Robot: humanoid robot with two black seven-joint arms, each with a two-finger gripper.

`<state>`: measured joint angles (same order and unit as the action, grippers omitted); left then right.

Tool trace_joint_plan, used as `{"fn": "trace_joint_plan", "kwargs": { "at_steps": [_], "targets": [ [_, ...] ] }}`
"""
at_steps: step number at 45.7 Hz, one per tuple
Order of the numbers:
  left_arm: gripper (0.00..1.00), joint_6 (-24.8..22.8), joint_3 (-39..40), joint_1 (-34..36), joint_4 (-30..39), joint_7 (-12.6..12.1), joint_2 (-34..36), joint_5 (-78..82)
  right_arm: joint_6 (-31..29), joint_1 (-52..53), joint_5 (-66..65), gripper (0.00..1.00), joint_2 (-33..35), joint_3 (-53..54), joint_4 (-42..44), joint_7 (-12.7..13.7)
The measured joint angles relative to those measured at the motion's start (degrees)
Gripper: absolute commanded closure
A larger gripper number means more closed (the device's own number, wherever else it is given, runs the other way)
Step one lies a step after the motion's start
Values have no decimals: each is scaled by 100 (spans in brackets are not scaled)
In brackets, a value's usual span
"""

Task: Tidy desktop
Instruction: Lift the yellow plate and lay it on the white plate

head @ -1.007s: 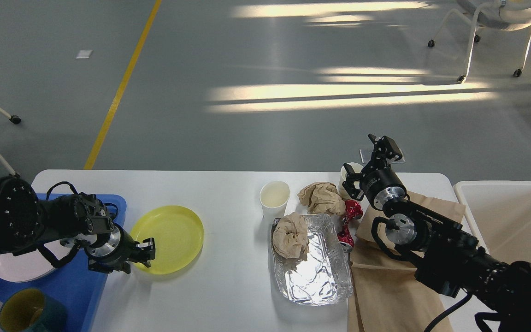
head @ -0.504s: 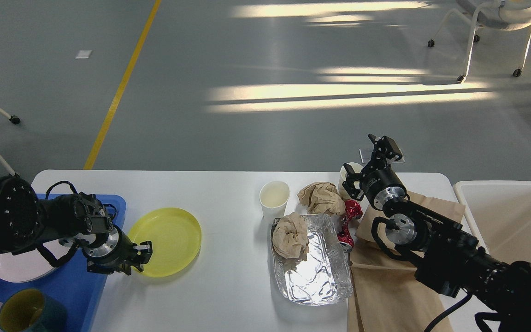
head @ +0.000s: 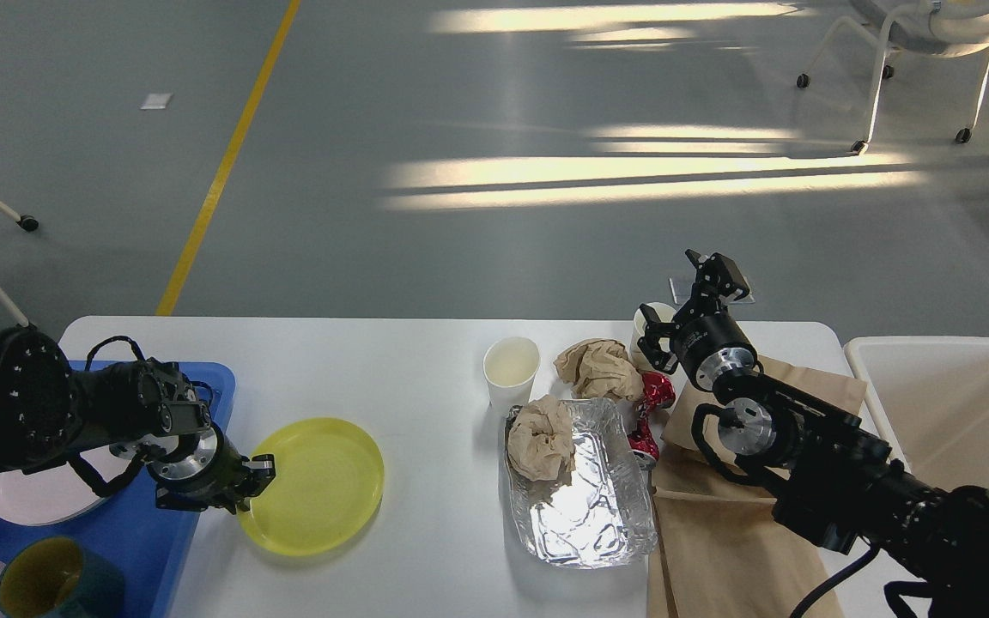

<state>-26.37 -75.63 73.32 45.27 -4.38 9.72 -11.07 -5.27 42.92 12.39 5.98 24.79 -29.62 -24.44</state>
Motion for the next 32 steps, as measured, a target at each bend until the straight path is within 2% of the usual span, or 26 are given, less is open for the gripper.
{"fn": "trace_joint_plan", "kwargs": {
  "at_steps": [5, 9, 19, 32],
  "targets": [
    [93, 0, 1, 28, 0, -31, 5, 0, 0, -1, 0, 0, 0, 0, 0, 0],
    [97, -95, 5, 84, 0, -43, 25, 0, 0, -1, 0, 0, 0, 0, 0, 0],
    [100, -1216, 113, 717, 0, -44, 451, 21, 0, -1, 0, 0, 0, 0, 0, 0],
    [100, -2100, 232, 1536, 6, -70, 1050, 44, 0, 0, 0, 0, 0, 0, 0, 0]
  ]
}}
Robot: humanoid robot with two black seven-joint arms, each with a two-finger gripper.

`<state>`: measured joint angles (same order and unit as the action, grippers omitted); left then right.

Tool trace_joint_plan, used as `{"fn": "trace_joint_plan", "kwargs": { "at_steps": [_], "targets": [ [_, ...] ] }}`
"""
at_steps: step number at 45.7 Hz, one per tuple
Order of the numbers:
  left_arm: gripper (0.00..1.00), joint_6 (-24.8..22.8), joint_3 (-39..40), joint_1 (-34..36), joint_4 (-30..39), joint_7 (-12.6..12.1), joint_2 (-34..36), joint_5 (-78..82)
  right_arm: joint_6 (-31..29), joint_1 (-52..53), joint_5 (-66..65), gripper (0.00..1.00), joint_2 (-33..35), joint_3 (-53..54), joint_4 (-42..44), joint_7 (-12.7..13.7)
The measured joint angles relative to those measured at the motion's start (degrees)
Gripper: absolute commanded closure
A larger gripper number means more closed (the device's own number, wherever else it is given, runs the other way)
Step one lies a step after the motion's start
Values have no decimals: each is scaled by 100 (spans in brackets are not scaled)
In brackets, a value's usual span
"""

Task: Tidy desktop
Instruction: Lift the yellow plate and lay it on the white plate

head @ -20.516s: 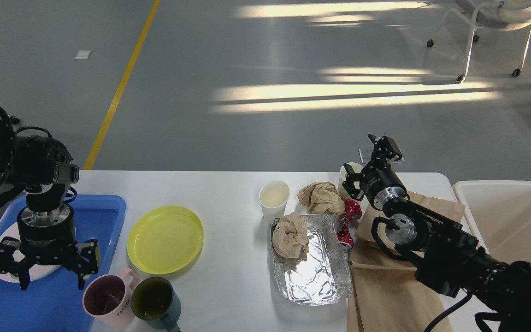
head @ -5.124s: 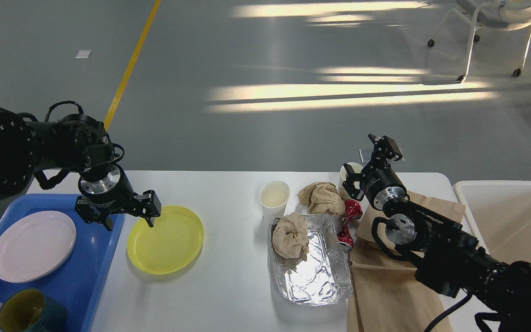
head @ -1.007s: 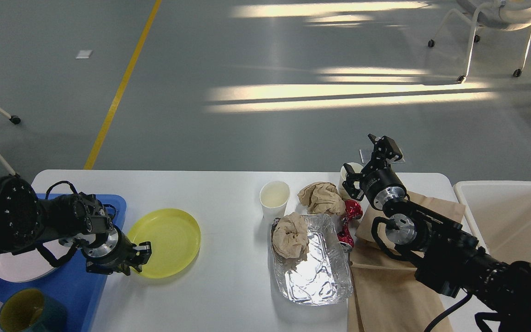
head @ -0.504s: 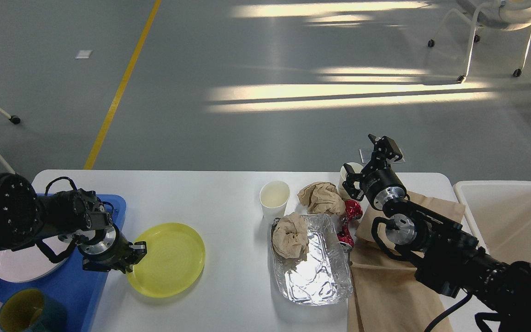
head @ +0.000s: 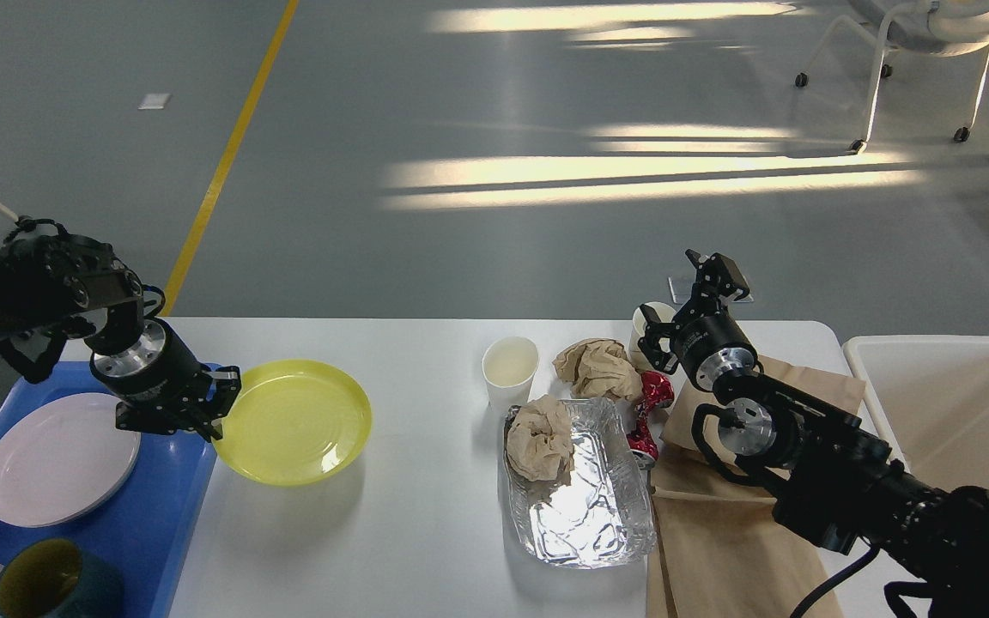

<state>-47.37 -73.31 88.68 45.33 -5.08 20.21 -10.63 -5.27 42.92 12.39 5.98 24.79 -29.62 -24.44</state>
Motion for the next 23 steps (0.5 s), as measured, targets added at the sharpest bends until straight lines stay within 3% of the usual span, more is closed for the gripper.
{"fn": "trace_joint_plan", "kwargs": {
  "at_steps": [9, 17, 23],
  "targets": [
    [100, -523, 18, 336, 2, -3, 803, -2, 0, 0, 0, 0, 0, 0, 0, 0],
    [100, -400, 82, 270, -14, 5, 1488, -16, 0, 0, 0, 0, 0, 0, 0, 0],
    [100, -52, 100, -22, -203, 2, 1854, 10, 0, 4, 0, 0, 0, 0, 0, 0]
  ]
}}
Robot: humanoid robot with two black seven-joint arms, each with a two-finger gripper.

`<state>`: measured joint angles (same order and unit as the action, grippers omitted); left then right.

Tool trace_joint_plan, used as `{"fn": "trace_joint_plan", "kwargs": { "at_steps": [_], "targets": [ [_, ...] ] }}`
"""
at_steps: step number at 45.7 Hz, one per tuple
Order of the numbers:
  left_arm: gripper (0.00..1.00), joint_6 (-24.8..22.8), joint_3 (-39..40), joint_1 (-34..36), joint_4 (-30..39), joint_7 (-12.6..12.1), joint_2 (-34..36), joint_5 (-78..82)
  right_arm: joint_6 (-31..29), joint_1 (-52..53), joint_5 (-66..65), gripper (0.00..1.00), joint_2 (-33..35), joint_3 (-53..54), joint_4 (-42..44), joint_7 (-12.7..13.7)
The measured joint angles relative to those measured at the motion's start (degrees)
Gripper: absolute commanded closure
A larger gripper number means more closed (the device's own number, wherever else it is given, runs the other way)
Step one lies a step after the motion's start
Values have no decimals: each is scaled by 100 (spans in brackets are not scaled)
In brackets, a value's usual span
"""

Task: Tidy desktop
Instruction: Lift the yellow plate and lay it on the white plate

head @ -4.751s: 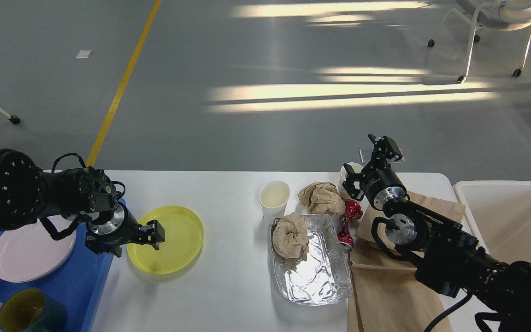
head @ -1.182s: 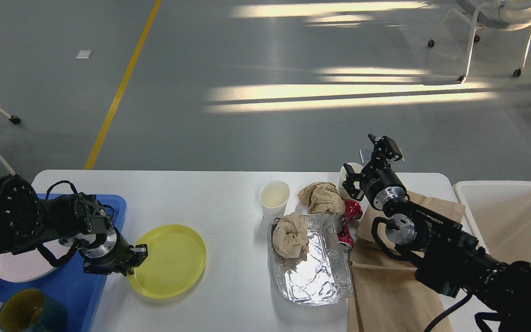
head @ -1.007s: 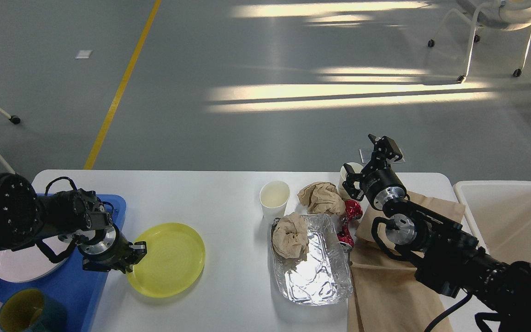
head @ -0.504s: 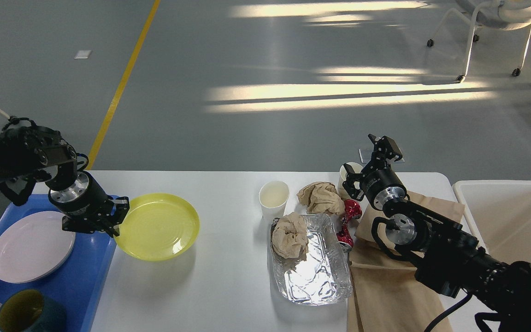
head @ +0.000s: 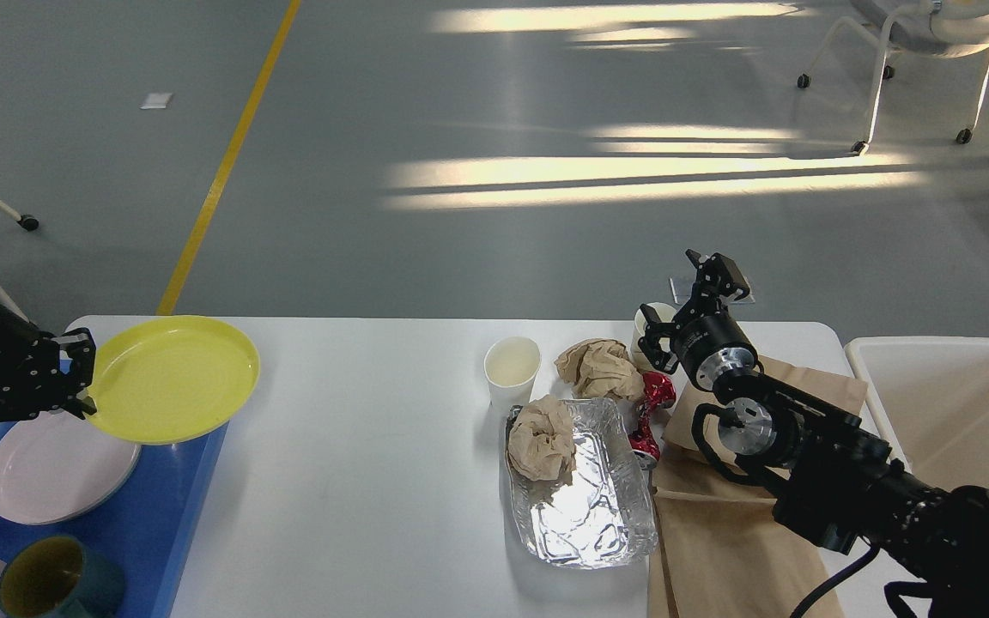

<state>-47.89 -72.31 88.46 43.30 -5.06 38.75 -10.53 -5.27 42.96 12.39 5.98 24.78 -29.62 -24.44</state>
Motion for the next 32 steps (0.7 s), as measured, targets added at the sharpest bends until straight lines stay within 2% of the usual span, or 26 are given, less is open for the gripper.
{"fn": "trace_joint_plan", "kwargs": {
  "at_steps": [8, 15, 24, 32],
  "targets": [
    [100, 530, 38, -535, -518, -95, 77, 2, 0, 1, 0, 0, 0, 0, 0, 0],
    [100, 925, 374, -905, -664, -306, 86, -1, 0, 1, 0, 0, 0, 0, 0, 0],
    [100, 991, 540, -983, -675, -699, 109, -2, 0, 1, 0, 0, 0, 0, 0, 0],
    [98, 1002, 545, -1074, -675, -767, 304, -2, 0, 1, 0, 0, 0, 0, 0, 0]
  ]
}}
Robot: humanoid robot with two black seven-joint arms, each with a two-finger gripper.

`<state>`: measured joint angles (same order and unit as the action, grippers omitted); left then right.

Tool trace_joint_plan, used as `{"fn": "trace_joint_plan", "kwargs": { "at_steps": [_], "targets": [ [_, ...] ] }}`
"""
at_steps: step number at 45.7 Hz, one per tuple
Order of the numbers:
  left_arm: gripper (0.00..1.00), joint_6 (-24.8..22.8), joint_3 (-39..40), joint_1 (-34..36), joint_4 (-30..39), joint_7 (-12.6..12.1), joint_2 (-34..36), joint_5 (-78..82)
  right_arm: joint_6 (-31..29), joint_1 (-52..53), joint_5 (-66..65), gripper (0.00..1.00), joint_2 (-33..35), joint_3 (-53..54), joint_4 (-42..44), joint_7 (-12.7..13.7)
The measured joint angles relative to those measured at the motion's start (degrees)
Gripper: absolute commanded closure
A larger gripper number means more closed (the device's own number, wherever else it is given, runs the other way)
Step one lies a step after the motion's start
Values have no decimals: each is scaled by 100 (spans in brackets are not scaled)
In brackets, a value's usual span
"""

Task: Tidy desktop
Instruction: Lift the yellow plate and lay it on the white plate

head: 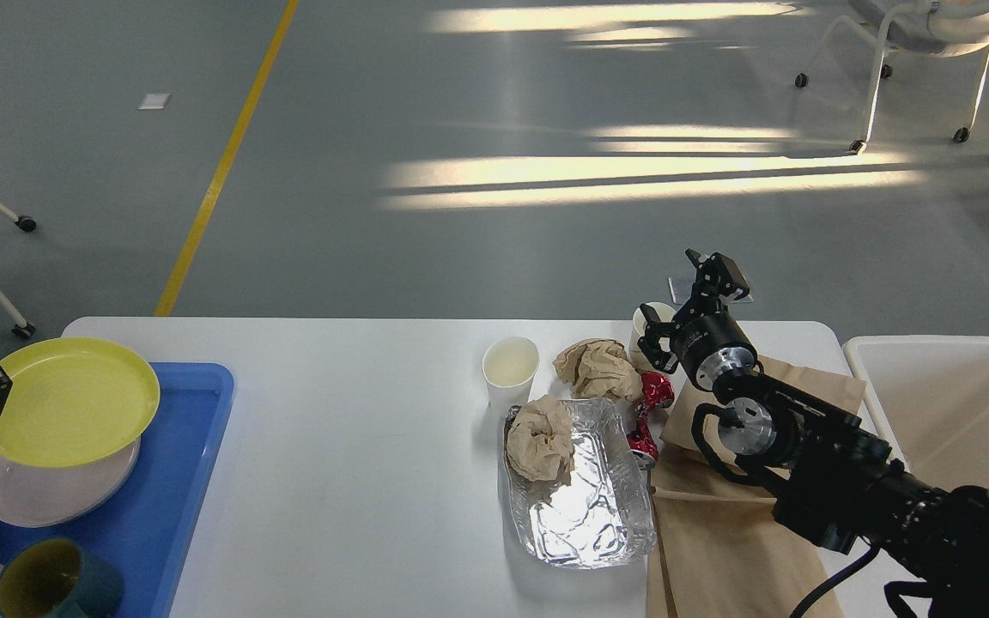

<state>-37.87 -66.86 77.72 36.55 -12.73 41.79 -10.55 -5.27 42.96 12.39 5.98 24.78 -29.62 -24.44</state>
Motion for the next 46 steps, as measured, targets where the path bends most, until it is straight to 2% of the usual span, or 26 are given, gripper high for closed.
{"fn": "trace_joint_plan", "kwargs": {
  "at_steps": [23, 36, 41, 46],
  "targets": [
    [97, 793, 413, -639, -177, -37, 68, 0, 0, -5, 0, 0, 0, 0, 0, 0],
    [94, 881, 527, -754, -183, -38, 15, -1, 0, -5, 0, 0, 0, 0, 0, 0],
    [91, 881, 594, -801, -184, -37, 6, 1, 0, -5, 0, 0, 0, 0, 0, 0],
    [83, 881, 617, -833, -184, -38, 5, 1, 0, -4, 0, 0, 0, 0, 0, 0]
  ]
}}
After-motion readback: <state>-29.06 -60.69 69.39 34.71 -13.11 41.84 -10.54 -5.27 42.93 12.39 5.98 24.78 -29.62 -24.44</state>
